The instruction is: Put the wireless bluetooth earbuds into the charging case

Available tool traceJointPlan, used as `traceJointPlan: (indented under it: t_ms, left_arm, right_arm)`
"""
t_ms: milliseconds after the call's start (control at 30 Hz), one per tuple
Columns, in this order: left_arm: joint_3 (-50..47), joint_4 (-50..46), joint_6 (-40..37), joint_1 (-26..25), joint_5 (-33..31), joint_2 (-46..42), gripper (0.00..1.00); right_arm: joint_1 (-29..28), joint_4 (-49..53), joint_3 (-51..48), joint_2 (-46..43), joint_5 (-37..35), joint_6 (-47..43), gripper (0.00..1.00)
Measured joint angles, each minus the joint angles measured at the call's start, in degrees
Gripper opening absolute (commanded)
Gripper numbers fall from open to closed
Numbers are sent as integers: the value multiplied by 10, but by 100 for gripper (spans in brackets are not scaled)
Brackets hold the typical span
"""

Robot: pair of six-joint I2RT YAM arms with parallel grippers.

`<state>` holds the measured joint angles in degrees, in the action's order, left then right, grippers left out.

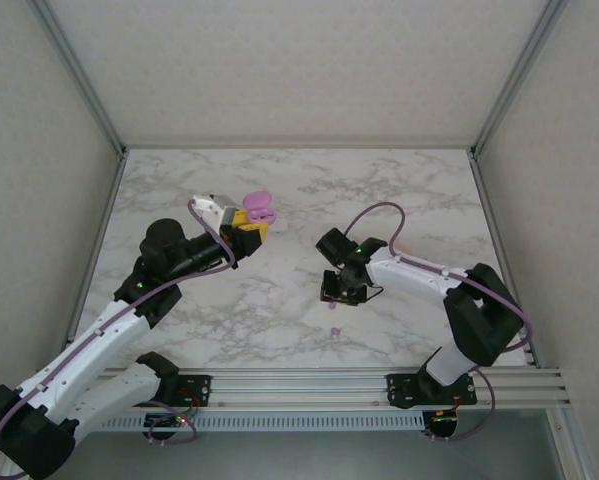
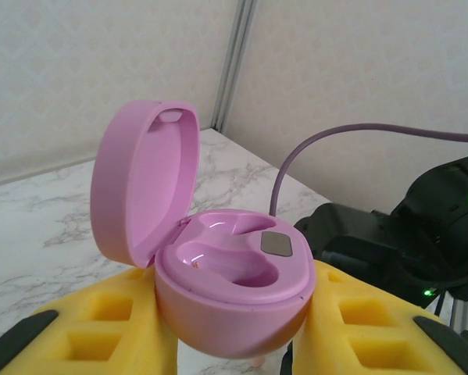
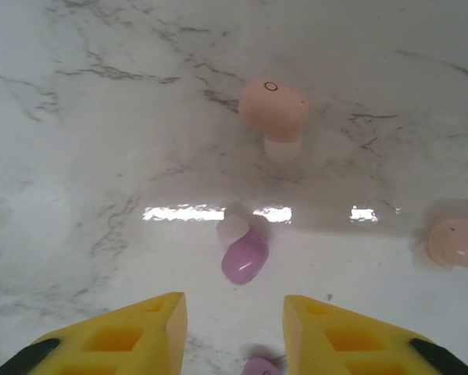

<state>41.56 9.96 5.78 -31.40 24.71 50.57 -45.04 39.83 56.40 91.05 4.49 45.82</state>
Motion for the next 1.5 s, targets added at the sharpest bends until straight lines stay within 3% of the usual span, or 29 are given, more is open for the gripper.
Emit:
traceJointPlan:
  t_ms: [700, 1500]
  left_arm:
    - [0, -12, 0, 0, -9, -12, 21]
    - [0, -12, 0, 0, -13, -9, 21]
  right_arm:
    - [4, -3, 47, 93, 3, -72, 40]
    - [-18, -35, 23, 80, 125, -56, 40]
